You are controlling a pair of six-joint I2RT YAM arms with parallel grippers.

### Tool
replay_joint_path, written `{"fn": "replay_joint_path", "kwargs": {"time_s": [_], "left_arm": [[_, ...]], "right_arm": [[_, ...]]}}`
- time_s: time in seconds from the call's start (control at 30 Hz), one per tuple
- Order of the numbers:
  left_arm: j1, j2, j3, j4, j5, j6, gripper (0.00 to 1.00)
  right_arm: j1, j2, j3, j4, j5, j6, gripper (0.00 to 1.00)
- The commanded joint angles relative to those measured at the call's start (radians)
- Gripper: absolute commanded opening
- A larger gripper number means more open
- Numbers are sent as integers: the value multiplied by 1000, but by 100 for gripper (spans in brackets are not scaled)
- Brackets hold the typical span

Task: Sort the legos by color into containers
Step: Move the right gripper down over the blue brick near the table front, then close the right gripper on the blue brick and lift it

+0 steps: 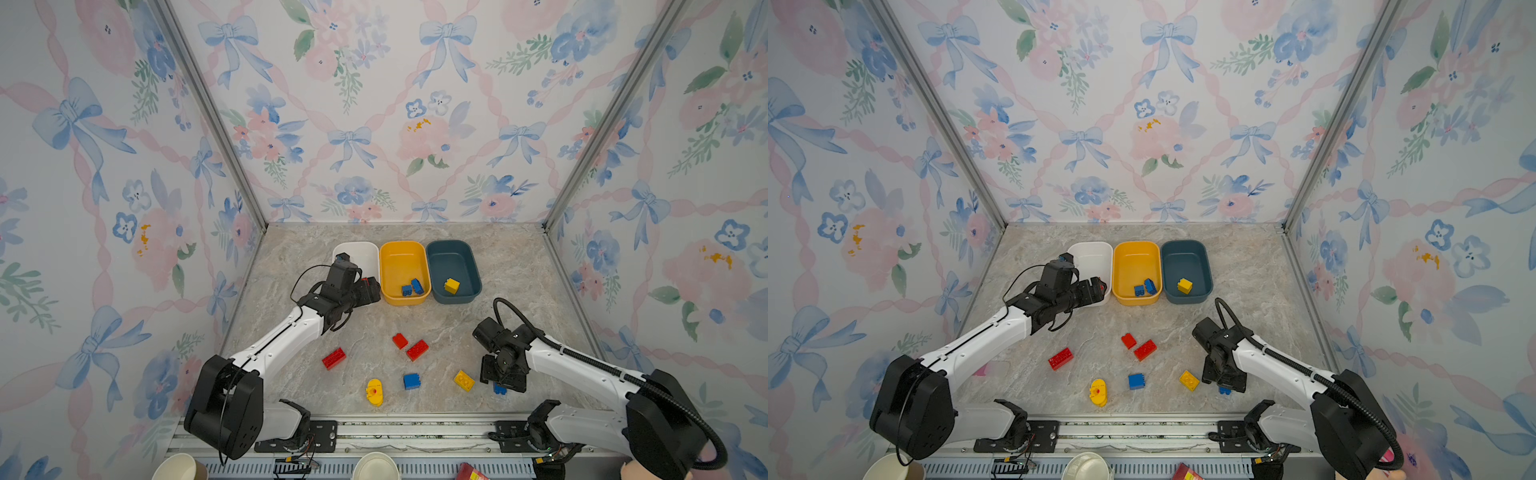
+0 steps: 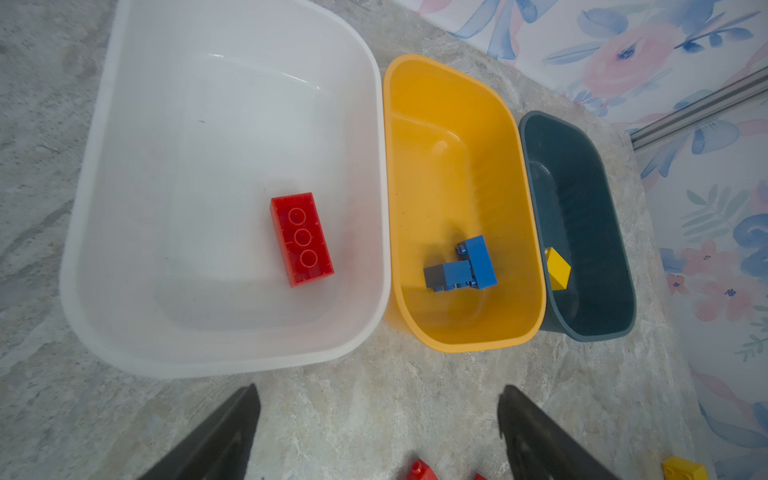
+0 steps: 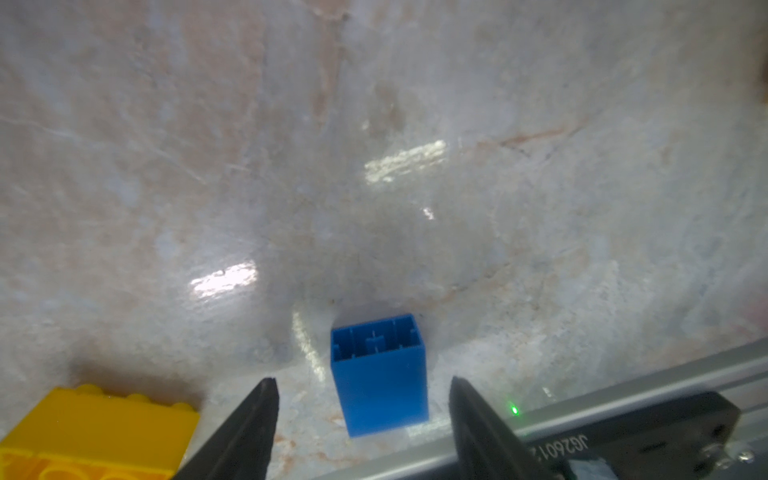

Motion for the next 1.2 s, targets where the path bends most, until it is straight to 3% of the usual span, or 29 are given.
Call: {"fn": "replay_joint_path", "kwargs": {"time_s": [0.0,0.1,0.37,0.63,0.73,0.9,1.17], "left_arm": [[-4,-11,18,5,18,10,92],[-4,-10,16,6,23,5,92],[-4,-16,23,5,25,2,92],[3,7,91,-35,63,3,92],[7,17,117,-58,69,15,92],[14,20,115,-66,73,21,93],[16,2,75,-64,66,3,93]], "right_arm": [[18,-7,17,-21,27,40,63],[30,20,16,-43,31,61,61],[29,-13,2,-35,22,79,71],[17,-63,-68,32,-28,155,71],[32,-83,-74,31,1,203,70],[62,-76,-91,53,22,236,64],[78,-60,-84,53,26,223,45]]}}
